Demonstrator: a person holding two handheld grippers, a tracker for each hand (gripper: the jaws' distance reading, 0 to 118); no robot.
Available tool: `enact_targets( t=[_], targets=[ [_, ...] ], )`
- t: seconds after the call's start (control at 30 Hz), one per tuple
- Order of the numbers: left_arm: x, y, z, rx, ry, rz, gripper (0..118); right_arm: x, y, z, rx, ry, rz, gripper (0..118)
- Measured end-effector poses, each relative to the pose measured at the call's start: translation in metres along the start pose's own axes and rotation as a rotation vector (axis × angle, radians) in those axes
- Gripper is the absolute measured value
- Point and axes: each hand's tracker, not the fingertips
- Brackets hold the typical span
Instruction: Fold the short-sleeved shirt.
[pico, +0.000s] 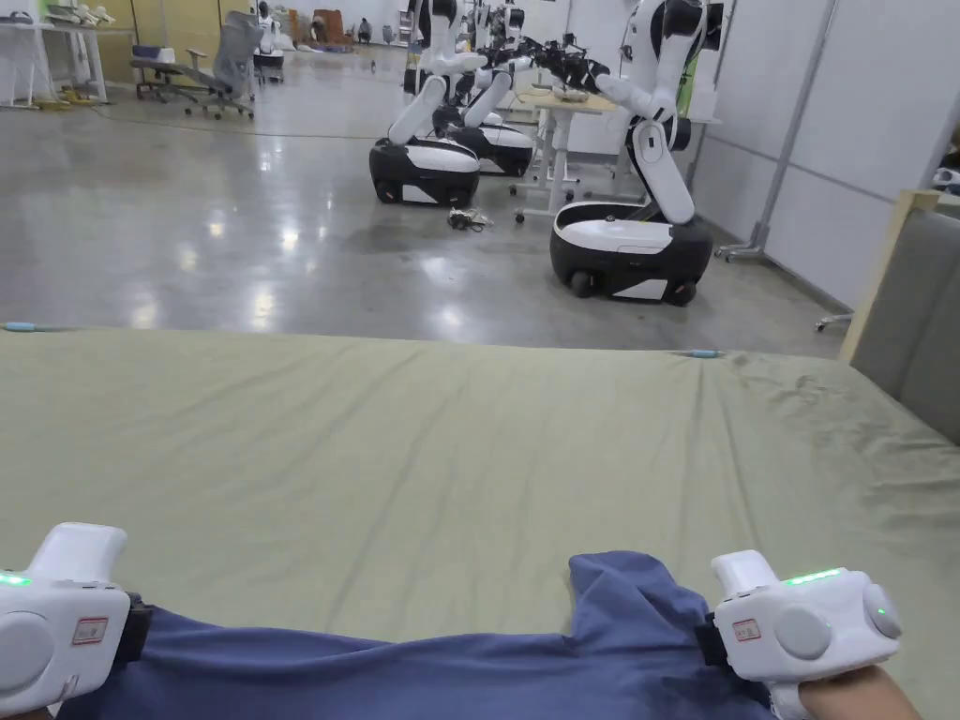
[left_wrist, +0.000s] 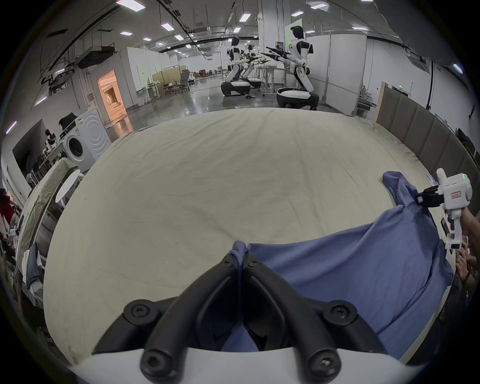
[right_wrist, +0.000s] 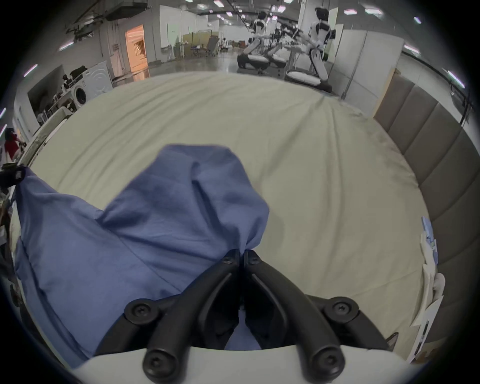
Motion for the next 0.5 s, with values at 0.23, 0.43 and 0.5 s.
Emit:
enact_targets(
  t=[0.23,0.43,0.5],
  targets=[
    [-0.004,-0.009,0.054,0.056,-0.025,0.032,0,0.008,-0.001,0.094,0.185,0.042,-0.018,3],
    [-0.022,-0.056,0.139,0.141,-0.051,0.060,0,0.011,-0.058,0.195,0.344,0.081,-0.041,3],
    [-0.029,-0.078,0.166,0.150,-0.058,0.071,0,0.013,-0.090,0.221,0.351,0.095,-0.051,3]
  ],
)
